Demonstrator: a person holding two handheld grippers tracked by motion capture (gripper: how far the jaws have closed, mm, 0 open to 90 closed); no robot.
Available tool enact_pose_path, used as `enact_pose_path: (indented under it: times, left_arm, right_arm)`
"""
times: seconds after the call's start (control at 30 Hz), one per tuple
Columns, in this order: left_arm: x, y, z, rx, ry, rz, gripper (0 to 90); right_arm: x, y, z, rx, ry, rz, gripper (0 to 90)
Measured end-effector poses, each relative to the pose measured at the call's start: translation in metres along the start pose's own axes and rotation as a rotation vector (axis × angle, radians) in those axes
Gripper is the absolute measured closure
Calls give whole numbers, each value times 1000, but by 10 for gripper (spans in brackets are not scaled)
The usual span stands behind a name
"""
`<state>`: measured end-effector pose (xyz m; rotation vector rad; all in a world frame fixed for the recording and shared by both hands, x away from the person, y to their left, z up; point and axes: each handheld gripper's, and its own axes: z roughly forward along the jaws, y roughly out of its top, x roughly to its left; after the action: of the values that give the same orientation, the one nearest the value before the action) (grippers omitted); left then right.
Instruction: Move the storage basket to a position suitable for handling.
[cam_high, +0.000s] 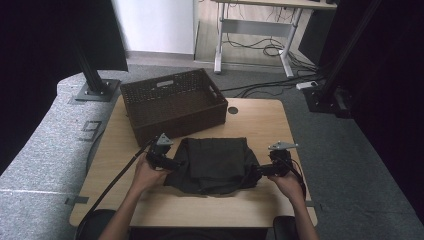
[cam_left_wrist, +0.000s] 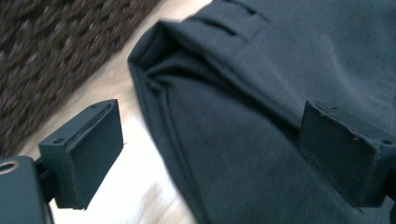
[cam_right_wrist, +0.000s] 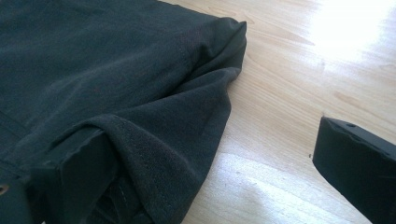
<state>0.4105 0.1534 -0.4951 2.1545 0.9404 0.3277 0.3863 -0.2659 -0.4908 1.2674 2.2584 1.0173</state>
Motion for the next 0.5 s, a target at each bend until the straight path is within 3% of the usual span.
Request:
enact_pose_path:
  times: [0.1,0.33,0.43,0.5]
  left_arm:
    - [-2,6,3,-6,3,7,68]
    - [-3,15,8,-19,5,8,69]
    - [0,17,12,-10,11,2,69]
    - [1,18,15,-6,14,2,69]
  right_arm:
    - [0,0,-9,17,-10,-22,16]
    - [-7,-6,-36,10,-15,-13,22]
    - [-9,-1,-28,8,-19,-1,22]
    - [-8,6,-10,19,4,2,22]
